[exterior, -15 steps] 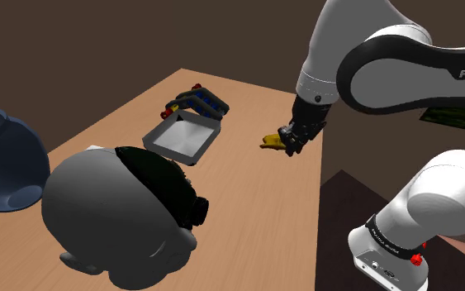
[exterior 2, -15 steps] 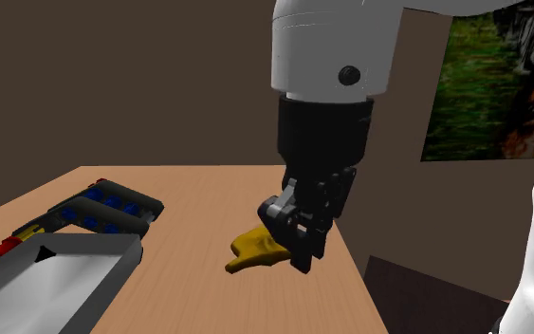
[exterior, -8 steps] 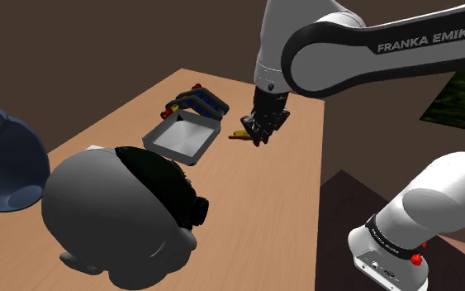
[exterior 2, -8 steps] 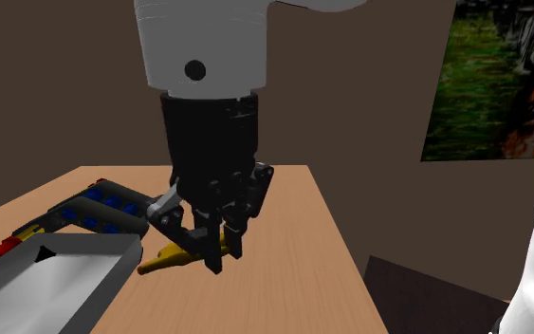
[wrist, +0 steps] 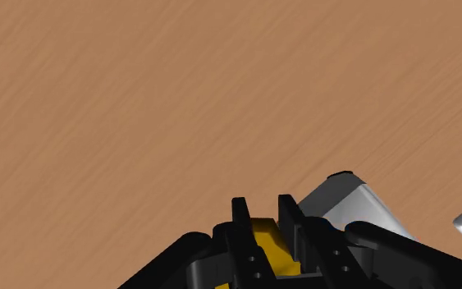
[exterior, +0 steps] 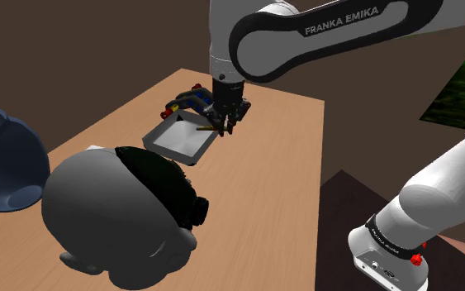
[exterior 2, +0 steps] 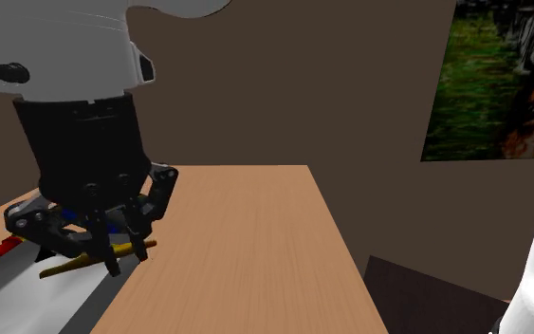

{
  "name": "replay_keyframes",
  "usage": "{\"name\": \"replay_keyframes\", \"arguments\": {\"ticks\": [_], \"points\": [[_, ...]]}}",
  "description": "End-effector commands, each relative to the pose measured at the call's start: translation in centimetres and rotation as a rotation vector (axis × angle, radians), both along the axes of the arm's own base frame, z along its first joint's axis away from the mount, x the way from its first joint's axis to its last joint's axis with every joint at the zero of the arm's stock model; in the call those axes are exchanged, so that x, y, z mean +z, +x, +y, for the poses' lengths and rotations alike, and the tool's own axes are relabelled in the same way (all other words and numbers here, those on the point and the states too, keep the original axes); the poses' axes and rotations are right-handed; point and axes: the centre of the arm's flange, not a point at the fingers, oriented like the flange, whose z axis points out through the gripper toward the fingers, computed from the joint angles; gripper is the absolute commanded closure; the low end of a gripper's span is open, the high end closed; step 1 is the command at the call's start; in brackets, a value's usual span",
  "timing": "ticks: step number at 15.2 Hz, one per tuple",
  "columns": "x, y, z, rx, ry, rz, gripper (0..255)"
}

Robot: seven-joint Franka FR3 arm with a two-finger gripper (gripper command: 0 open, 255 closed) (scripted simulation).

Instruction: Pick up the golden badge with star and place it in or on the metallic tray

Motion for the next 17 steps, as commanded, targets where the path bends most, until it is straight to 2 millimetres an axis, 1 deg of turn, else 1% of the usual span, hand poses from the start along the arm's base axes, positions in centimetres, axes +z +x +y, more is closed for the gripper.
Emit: {"name": "replay_keyframes", "arguments": {"ticks": [1,7,8,17], "points": [[0.4,2.3,1.5,-0.002,0.001,-0.001,255],[0.6,8.9,5.8,-0.002,0.001,-0.001,255],[0.6,10.5,6.9,-0.002,0.001,-0.001,255],[-4.2,10.5,6.9,-0.002,0.001,-0.001,255]]}}
